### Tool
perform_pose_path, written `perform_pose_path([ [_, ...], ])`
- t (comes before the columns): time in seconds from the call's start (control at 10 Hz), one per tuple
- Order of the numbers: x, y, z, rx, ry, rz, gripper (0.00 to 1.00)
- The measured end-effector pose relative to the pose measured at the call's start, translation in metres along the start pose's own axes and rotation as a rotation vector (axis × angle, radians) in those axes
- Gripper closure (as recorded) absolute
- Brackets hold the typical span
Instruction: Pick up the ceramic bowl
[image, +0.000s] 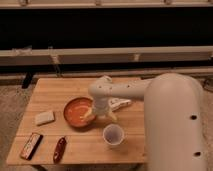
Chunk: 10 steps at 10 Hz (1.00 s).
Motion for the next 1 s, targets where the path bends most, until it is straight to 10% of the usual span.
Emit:
perform_pose_path([
  [1.0,0.004,-0.001,0.0,-0.009,-0.002,0.004,0.9],
])
